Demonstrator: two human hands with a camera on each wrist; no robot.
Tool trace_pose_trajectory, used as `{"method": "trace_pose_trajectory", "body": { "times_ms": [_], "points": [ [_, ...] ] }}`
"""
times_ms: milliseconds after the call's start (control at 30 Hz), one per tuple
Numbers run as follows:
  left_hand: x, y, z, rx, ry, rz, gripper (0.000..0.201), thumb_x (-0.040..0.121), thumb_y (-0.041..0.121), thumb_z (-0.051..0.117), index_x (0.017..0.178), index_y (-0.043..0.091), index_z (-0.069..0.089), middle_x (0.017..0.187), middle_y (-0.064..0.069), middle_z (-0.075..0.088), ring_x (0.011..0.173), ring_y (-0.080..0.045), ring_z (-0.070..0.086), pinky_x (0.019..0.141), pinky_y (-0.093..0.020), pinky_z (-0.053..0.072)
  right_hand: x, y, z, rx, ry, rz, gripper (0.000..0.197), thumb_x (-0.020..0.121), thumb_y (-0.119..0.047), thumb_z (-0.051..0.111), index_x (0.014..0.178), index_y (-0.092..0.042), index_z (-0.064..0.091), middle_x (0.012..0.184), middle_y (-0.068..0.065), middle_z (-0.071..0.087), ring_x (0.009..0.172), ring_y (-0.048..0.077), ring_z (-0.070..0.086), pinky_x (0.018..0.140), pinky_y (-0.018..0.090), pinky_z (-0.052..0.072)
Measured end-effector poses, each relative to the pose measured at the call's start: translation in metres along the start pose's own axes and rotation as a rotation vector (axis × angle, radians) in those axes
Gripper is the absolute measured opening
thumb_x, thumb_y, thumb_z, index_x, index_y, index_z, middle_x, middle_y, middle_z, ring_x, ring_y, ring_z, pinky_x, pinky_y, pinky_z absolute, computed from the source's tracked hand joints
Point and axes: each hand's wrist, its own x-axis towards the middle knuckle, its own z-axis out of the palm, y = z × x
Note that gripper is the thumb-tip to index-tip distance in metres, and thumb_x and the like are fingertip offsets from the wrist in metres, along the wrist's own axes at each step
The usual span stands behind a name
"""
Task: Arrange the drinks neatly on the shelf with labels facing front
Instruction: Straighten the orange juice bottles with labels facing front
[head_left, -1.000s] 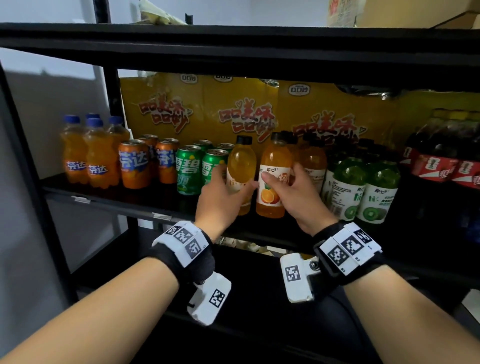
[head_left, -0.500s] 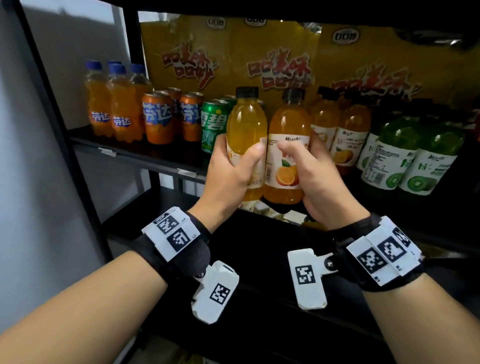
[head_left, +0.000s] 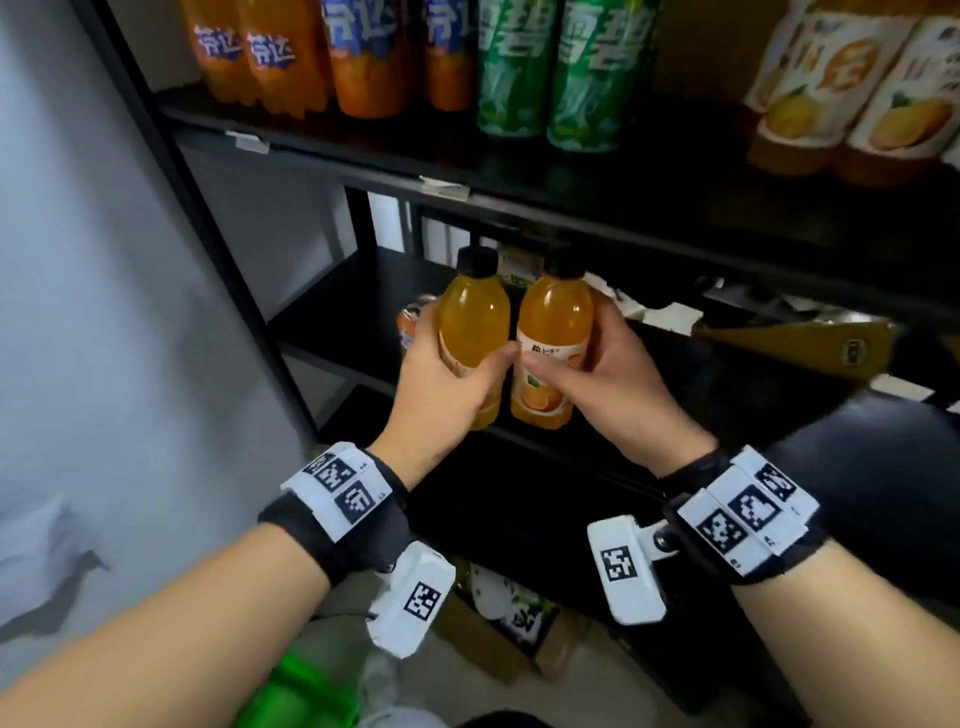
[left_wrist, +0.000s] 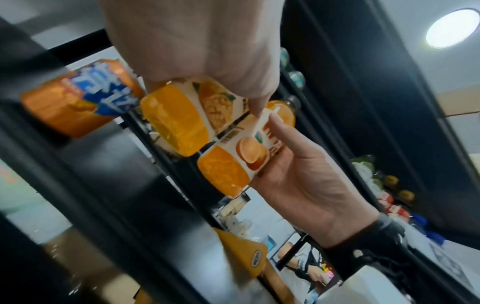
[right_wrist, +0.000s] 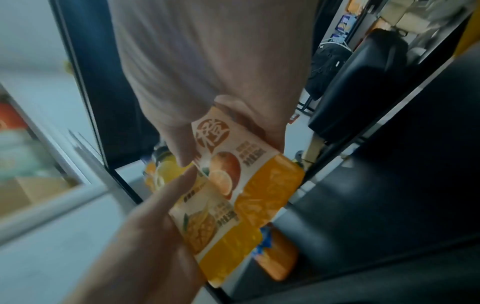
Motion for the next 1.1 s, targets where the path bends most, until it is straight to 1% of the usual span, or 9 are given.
{"method": "trace_pose_trajectory", "body": {
  "times_ms": [133,333,500,600,667,767,900,1000,1100],
  "points": [
    [0.007,-0.046,0.008,0.027,-0.061,-0.120,0.061,0.083,0.010,0.083,0.128,0.029,0.046,0.112,0.011,0.066,0.095,0.008,0.068,0.077,-0.009,0.052,0.014,0.048,0.003,-0.074,0.044,0.055,0.065,0.083,-0.023,0.086,0.138,-0.018,0.053,0.121,-0.003,0.070,0.108,0.006,0.069,0.095,0.027,0.056],
    [0.031,-0.081,0.016,0.105,-0.149,-0.175,0.063,0.080,0.013,0.085,0.130,0.021,0.047,0.112,0.009,0.064,0.097,0.005,0.065,0.085,-0.018,0.052,0.034,0.082,0.004,-0.152,0.123,0.070,0.071,0.076,-0.015,0.091,0.135,-0.016,0.051,0.116,-0.008,0.066,0.100,-0.004,0.067,0.086,0.011,0.052],
    [0.054,-0.090,0.023,0.077,-0.149,-0.203,0.069,0.080,0.008,0.079,0.139,0.013,0.044,0.125,-0.008,0.064,0.115,-0.021,0.063,0.102,-0.044,0.053,0.051,0.098,0.008,-0.192,0.127,0.122,0.070,0.079,-0.005,0.086,0.136,-0.018,0.047,0.111,-0.014,0.060,0.097,-0.010,0.060,0.081,0.005,0.047],
    [0.063,-0.096,0.024,0.086,-0.176,-0.220,0.075,0.073,0.020,0.074,0.141,0.015,0.042,0.124,-0.006,0.063,0.114,-0.017,0.063,0.098,-0.037,0.053,0.062,0.106,0.007,-0.213,0.152,0.120,0.067,0.079,-0.004,0.085,0.134,-0.014,0.047,0.107,-0.014,0.060,0.088,-0.019,0.060,0.075,0.000,0.045],
    [0.065,-0.103,0.023,0.104,-0.203,-0.237,0.078,0.070,0.023,0.072,0.141,0.016,0.041,0.121,-0.002,0.062,0.111,-0.013,0.063,0.091,-0.028,0.053,0.065,0.109,0.006,-0.236,0.148,0.128,0.068,0.078,-0.006,0.085,0.133,-0.019,0.046,0.106,-0.016,0.060,0.086,-0.022,0.058,0.073,-0.002,0.043],
    [0.065,-0.112,0.021,0.121,-0.224,-0.283,0.079,0.071,0.019,0.076,0.142,0.016,0.040,0.117,0.001,0.062,0.109,-0.014,0.064,0.084,-0.026,0.051,0.064,0.110,0.004,-0.250,0.133,0.140,0.071,0.077,-0.007,0.086,0.132,-0.024,0.045,0.109,-0.015,0.060,0.093,-0.014,0.061,0.082,0.008,0.046],
    [0.063,-0.108,0.018,0.153,-0.198,-0.311,0.084,0.080,0.012,0.085,0.149,0.015,0.037,0.131,-0.004,0.060,0.119,-0.020,0.061,0.102,-0.040,0.052,0.067,0.096,-0.005,-0.288,0.089,0.142,0.073,0.074,-0.017,0.092,0.129,-0.029,0.046,0.118,-0.007,0.062,0.108,0.011,0.063,0.095,0.030,0.050],
    [0.060,-0.094,0.015,0.219,-0.176,-0.246,0.092,0.082,0.020,0.084,0.155,0.012,0.029,0.143,-0.007,0.054,0.131,-0.022,0.054,0.112,-0.043,0.045,0.070,0.077,-0.016,-0.296,0.068,0.147,0.082,0.072,-0.026,0.095,0.137,-0.031,0.045,0.127,-0.004,0.061,0.113,0.011,0.064,0.098,0.033,0.054],
    [0.053,-0.075,0.011,0.356,-0.153,-0.101,0.090,0.087,0.027,0.079,0.159,0.012,0.025,0.152,-0.008,0.045,0.139,-0.020,0.045,0.116,-0.034,0.038,0.066,0.057,-0.023,-0.374,0.030,0.131,0.087,0.076,-0.035,0.090,0.147,-0.028,0.039,0.137,-0.005,0.054,0.122,0.014,0.059,0.102,0.033,0.051]
  ]
}}
